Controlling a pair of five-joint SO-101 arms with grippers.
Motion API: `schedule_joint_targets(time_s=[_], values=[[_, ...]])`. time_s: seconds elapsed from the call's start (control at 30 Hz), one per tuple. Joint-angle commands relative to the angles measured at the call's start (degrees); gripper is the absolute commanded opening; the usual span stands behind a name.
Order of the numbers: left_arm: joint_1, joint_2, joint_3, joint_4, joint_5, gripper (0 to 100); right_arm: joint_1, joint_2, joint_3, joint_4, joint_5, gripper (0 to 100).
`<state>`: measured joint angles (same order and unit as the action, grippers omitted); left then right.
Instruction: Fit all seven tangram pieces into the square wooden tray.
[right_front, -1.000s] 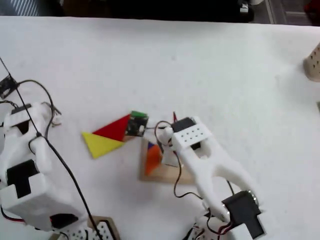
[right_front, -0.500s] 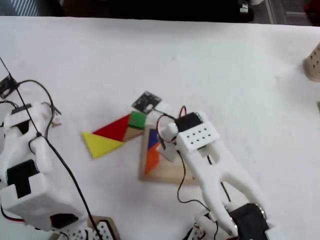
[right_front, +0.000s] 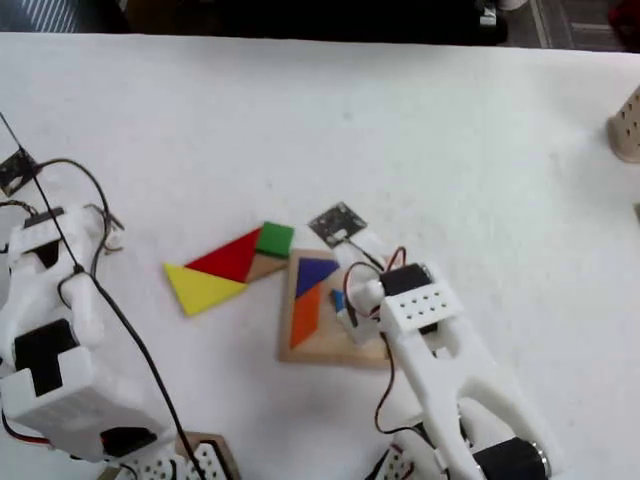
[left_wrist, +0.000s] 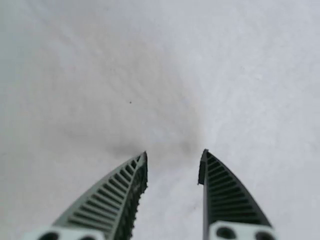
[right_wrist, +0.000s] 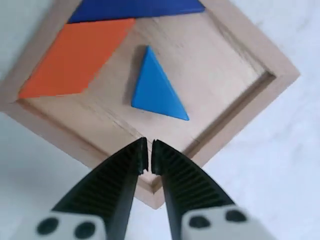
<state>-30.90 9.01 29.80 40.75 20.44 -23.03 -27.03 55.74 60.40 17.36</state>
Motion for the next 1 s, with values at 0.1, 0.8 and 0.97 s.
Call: schedule_joint_targets(time_s=[0.1, 0.8, 0.97], values=[[1.4, -0.7, -2.7, 0.6, -0.5, 18, 1.7, 1.5, 1.8, -6.6, -0.8, 1.8], [2.5, -0.8, -1.8, 0.7, -0.5, 18, 7.6, 22.3, -13.7, -19.0, -1.1, 1.8], [2.8, -0.8, -1.8, 0.7, -0.5, 18, 7.6, 28.2, -21.7, -15.1, -4.4, 1.8]])
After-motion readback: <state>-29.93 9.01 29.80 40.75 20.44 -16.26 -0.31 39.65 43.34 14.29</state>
